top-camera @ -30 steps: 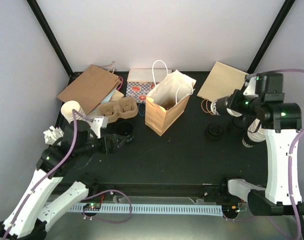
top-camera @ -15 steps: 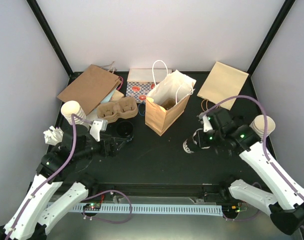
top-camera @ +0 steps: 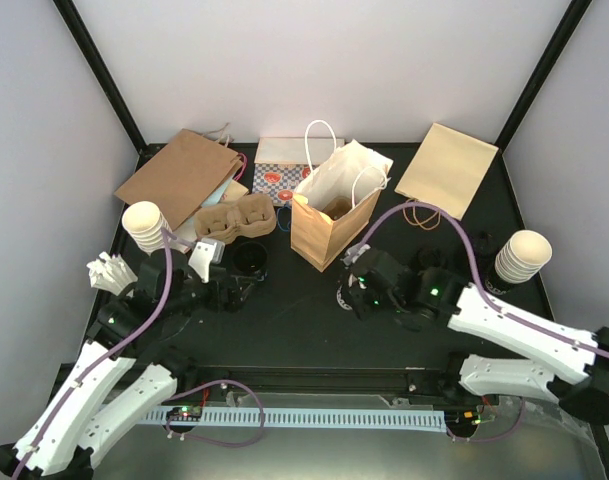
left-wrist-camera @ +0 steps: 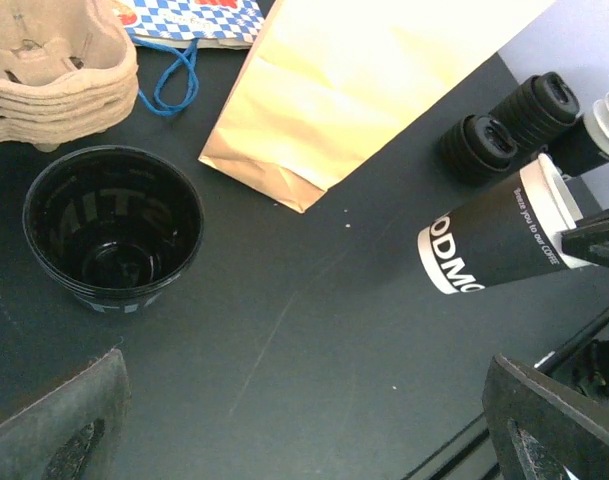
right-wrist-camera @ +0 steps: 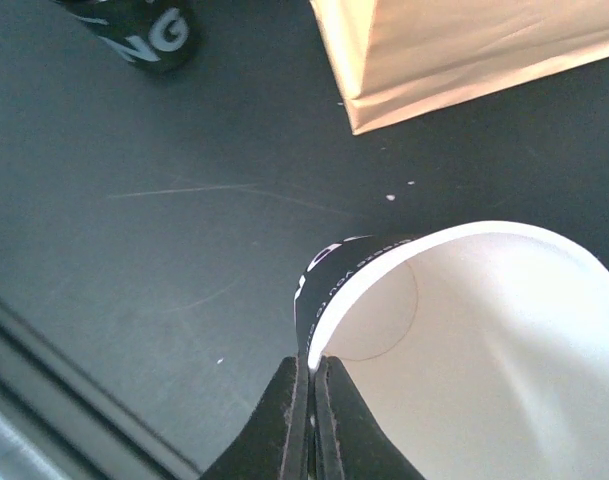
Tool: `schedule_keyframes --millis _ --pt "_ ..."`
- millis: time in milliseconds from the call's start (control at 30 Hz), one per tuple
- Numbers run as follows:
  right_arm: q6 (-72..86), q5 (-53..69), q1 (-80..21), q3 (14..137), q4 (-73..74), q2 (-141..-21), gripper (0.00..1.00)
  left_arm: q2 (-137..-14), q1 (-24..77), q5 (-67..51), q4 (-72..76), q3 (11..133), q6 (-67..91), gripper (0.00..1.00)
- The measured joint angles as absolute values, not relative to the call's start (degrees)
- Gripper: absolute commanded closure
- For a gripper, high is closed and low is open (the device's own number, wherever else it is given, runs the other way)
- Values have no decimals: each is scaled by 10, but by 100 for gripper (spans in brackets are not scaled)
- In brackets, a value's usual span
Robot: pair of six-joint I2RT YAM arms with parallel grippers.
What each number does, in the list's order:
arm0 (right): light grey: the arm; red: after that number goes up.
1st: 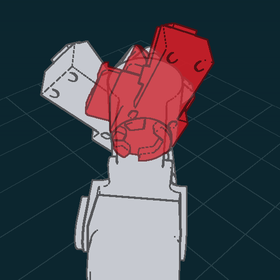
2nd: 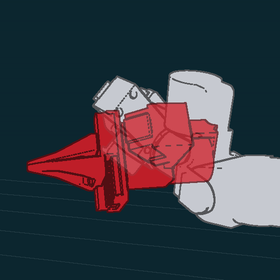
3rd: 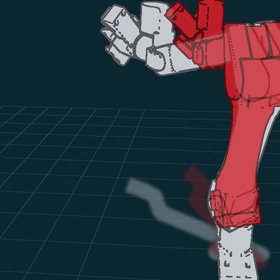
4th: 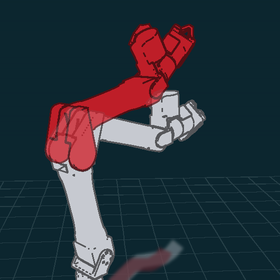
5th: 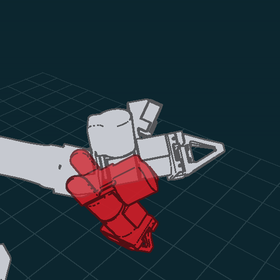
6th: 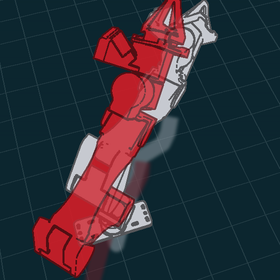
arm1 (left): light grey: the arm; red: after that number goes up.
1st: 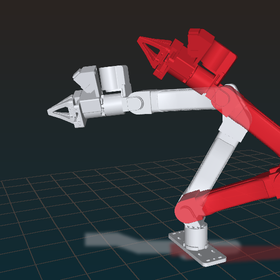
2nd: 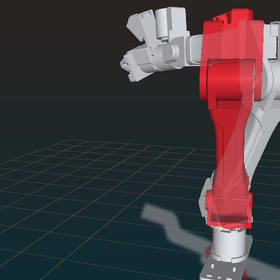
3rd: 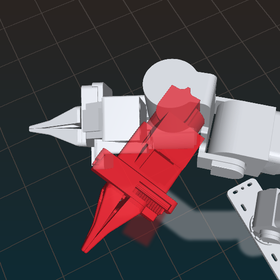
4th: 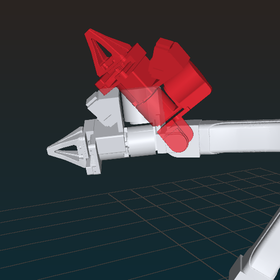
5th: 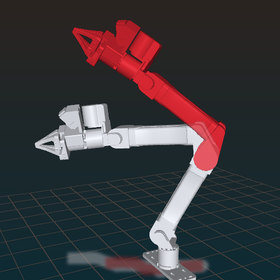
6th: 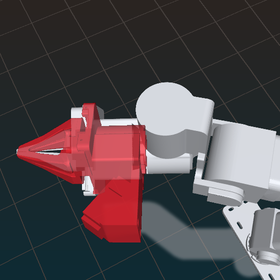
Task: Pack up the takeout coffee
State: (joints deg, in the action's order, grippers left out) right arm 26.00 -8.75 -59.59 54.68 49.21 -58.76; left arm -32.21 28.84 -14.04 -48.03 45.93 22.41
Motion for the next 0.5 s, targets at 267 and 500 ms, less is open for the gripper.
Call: schedule_keyframes --millis 267,500 --pt "265 -168 -640 558 471 -707 99 -326 288 -126 -462 444 203 1" --pt "270 -195 -667 572 460 -764 94 -331 288 -115 -456 444 186 1"
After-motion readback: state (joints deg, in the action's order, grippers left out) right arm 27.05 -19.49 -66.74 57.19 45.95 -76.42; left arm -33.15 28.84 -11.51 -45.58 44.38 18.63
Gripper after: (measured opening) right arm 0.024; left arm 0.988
